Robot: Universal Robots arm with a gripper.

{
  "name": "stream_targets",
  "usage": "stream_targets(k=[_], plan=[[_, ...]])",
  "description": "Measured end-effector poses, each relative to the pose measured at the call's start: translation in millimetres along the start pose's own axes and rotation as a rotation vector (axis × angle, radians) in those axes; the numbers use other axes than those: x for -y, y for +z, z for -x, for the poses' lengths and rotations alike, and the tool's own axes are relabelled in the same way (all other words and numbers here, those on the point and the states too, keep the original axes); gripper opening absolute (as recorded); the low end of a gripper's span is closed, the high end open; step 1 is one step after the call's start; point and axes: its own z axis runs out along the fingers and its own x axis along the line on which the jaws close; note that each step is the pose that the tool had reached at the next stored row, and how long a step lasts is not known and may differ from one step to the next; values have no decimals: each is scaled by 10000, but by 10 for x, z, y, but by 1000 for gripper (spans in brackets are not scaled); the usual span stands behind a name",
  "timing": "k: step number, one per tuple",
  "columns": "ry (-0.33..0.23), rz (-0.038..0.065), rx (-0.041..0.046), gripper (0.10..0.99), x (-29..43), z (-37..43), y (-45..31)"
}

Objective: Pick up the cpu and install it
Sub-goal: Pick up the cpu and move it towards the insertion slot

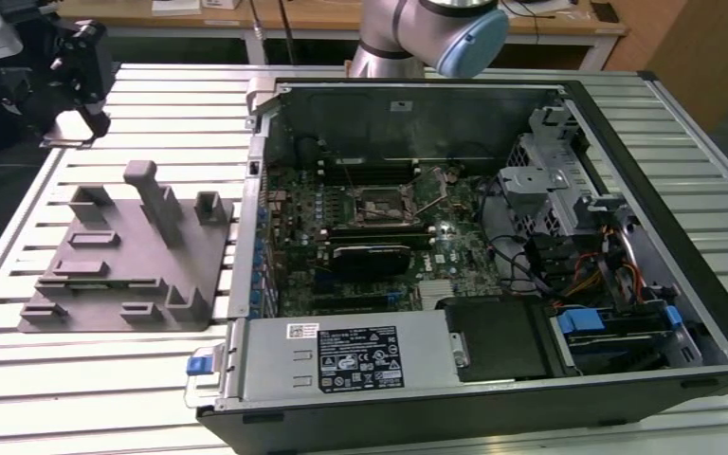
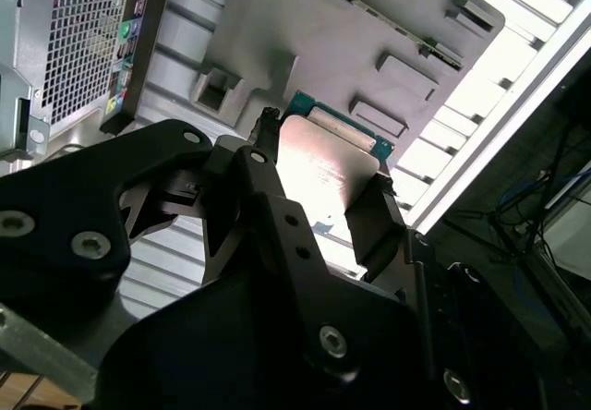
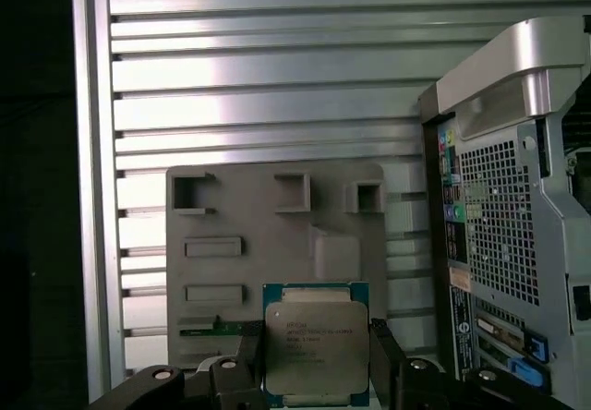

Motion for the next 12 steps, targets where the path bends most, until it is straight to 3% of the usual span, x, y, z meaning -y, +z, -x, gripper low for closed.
stream_targets(k=[12], plan=[[-1,0,0,541,-11,152,7]])
